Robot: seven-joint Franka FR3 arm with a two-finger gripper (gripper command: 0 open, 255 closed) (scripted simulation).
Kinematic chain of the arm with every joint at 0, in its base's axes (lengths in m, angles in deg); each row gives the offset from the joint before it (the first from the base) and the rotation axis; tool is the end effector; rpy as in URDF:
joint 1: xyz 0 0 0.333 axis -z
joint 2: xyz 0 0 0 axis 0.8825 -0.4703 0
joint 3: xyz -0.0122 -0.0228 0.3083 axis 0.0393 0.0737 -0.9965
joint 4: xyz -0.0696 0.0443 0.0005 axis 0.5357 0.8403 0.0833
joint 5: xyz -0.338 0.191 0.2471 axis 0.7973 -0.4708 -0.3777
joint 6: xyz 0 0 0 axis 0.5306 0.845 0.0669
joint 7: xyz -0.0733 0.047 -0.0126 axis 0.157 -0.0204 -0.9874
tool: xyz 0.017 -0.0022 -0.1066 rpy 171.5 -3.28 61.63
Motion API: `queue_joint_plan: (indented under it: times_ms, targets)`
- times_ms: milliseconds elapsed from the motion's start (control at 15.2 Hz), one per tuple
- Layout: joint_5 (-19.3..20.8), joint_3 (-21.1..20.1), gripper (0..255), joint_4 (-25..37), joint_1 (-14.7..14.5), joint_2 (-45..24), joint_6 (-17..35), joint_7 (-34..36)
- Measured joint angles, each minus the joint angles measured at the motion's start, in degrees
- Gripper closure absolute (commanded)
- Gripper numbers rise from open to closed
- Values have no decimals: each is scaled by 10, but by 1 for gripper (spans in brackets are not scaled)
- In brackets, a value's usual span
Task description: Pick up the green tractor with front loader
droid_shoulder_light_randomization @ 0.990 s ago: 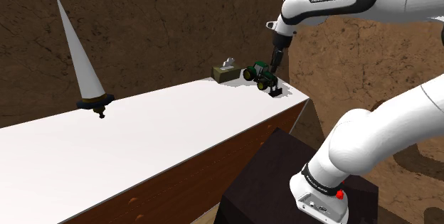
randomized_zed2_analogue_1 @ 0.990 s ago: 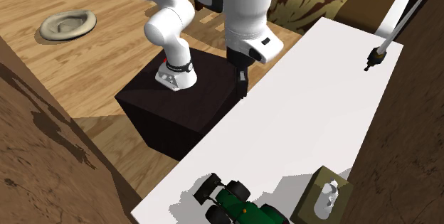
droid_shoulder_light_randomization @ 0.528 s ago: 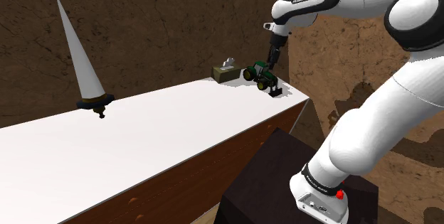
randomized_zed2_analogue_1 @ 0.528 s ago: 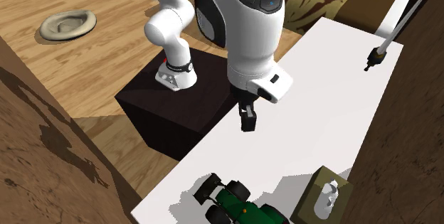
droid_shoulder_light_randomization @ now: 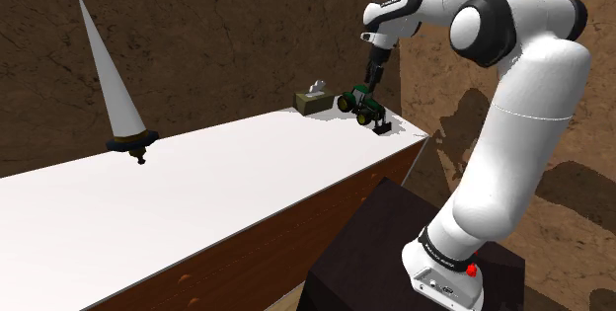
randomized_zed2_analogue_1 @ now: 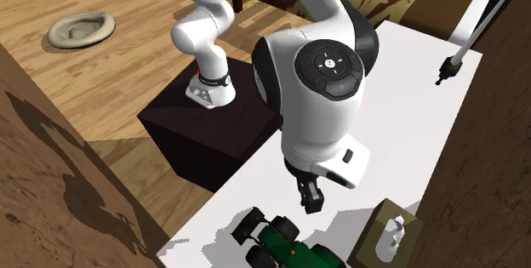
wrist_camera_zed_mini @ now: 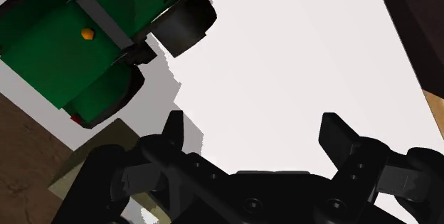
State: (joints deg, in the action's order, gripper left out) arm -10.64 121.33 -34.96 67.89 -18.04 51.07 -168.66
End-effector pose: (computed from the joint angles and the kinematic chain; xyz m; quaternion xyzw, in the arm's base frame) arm 0.5201 -0.4210 0.3996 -0.9481 -0.3158 -0.0114 0.0358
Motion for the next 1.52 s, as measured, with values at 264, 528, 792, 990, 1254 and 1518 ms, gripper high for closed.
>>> queue_joint_plan:
  times_ms: [264,528,792,990,1254,1518]
  targets:
    - [-61,-15,0,123,58,-111,-32,-73]
    - [-104,-40,0,264,121,-216,-74,-119]
    - [-129,-63,0,402,173,-309,-117,-135]
    - [-134,-68,0,405,177,-324,-105,-140]
    - [-138,-70,0,385,174,-330,-80,-145]
    - [-139,-70,255,378,172,-329,-74,-147]
